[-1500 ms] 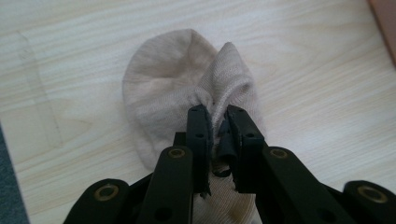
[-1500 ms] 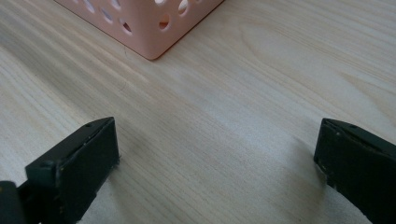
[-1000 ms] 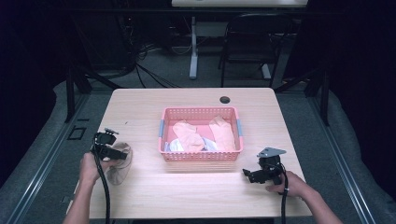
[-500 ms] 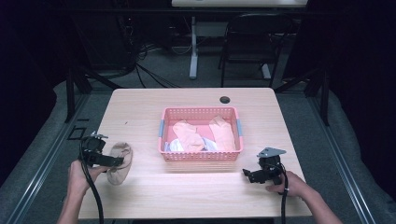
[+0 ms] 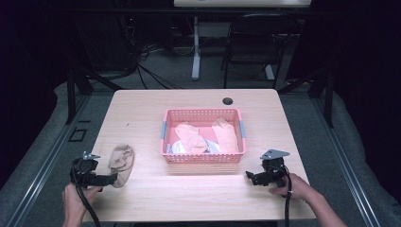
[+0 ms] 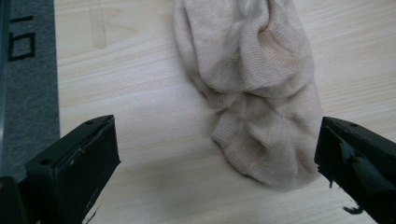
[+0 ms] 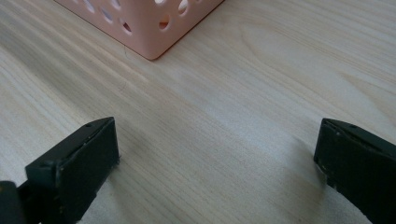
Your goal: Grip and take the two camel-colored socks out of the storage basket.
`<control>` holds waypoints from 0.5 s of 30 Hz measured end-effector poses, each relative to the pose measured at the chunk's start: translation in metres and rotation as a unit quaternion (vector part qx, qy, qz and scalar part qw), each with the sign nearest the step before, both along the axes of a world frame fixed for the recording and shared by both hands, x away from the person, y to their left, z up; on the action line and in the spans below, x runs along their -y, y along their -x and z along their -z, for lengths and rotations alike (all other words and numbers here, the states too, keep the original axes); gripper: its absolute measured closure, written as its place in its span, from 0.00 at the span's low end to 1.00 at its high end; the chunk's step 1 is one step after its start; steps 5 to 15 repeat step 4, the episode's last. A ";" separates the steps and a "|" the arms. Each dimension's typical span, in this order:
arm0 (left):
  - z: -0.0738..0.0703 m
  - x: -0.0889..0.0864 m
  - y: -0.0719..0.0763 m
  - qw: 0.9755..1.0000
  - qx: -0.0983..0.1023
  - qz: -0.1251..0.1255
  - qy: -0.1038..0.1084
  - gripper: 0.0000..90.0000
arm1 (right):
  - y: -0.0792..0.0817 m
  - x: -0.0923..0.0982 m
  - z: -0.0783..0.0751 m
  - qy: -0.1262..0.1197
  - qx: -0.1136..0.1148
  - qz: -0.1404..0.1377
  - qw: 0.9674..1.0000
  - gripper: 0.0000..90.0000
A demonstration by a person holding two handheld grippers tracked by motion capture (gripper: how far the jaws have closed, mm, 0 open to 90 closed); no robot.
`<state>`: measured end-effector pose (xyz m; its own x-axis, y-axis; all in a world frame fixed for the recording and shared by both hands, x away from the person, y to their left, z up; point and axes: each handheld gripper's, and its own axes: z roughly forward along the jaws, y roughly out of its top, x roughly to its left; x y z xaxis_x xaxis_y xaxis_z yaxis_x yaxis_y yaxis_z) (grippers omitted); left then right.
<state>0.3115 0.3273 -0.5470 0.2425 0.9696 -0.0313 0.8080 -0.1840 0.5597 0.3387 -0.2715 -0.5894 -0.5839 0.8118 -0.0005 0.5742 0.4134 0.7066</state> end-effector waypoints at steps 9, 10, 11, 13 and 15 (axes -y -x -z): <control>0.001 0.002 -0.002 1.000 0.001 0.004 -0.005 0.00 | 0.000 0.000 0.000 0.000 0.000 0.000 1.000 0.00; 0.001 0.002 -0.002 1.000 0.001 0.004 -0.005 0.00 | 0.000 0.000 0.000 0.000 0.000 0.000 1.000 0.00; 0.001 0.002 -0.002 1.000 0.001 0.004 -0.005 0.00 | 0.000 0.000 0.000 0.000 0.000 0.000 1.000 0.00; 0.001 0.002 -0.002 1.000 0.001 0.004 -0.005 0.00 | 0.000 0.000 0.000 0.000 0.000 0.000 1.000 0.00; 0.001 0.002 -0.002 1.000 0.001 0.004 -0.005 0.00 | 0.000 0.000 0.000 0.000 0.000 0.000 1.000 0.00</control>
